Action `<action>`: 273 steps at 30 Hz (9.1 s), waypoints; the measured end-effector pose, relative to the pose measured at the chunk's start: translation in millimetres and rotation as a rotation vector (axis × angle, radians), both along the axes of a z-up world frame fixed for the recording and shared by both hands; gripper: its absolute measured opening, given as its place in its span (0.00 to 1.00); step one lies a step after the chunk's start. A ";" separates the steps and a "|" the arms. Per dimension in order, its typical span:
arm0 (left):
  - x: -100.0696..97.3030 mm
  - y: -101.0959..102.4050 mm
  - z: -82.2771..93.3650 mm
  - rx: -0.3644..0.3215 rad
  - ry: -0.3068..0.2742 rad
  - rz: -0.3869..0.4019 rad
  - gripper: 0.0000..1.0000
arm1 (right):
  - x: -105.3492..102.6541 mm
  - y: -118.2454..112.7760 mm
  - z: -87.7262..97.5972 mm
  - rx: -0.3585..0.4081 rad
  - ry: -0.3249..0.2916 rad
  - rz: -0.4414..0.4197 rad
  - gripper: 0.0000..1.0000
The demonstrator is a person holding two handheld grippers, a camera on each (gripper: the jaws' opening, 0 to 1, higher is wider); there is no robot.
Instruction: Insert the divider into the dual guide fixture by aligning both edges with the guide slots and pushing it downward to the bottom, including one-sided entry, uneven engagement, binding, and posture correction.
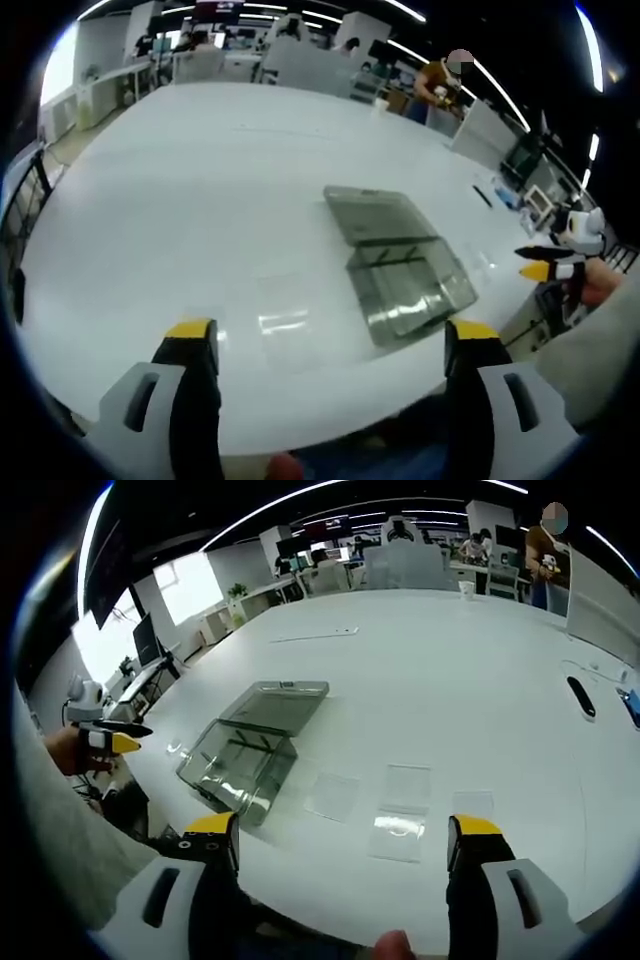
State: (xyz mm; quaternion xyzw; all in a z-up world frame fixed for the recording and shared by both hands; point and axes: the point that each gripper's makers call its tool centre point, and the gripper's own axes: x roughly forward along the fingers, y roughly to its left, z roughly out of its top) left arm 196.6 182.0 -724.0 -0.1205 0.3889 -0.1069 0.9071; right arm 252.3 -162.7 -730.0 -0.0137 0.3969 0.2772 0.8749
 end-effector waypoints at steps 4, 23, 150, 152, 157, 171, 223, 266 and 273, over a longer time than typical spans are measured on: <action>0.7 -0.3 -0.8 -0.002 0.001 0.000 0.91 | 1.1 -0.1 -0.2 -0.003 -0.002 0.001 0.84; 1.4 0.0 -0.3 0.000 0.000 -0.008 0.90 | 1.9 -0.6 -0.3 -0.004 0.004 0.008 0.83; 6.1 2.4 0.6 -0.039 0.003 0.016 0.82 | 51.4 -15.7 -75.7 -0.168 0.137 0.053 0.49; 6.8 3.3 0.3 -0.039 0.004 0.016 0.82 | 51.8 -16.8 -77.9 -0.180 0.146 0.052 0.48; 8.1 4.5 -0.3 -0.041 0.006 0.016 0.82 | 51.7 -17.4 -80.7 -0.186 0.156 0.045 0.47; 12.9 6.1 -4.3 -0.050 0.014 0.015 0.82 | 53.9 -19.9 -86.0 -0.213 0.176 0.037 0.45; 31.6 14.8 -6.9 -0.053 0.019 -0.021 0.81 | 55.0 -23.3 -88.5 -0.360 0.234 -0.020 0.31; 25.6 4.3 -4.2 -0.043 0.018 -0.051 0.81 | 55.9 -20.2 -87.0 -0.353 0.246 0.028 0.27; 23.9 1.3 -3.5 -0.044 0.016 -0.052 0.81 | 55.0 -22.0 -87.4 -0.349 0.241 0.037 0.27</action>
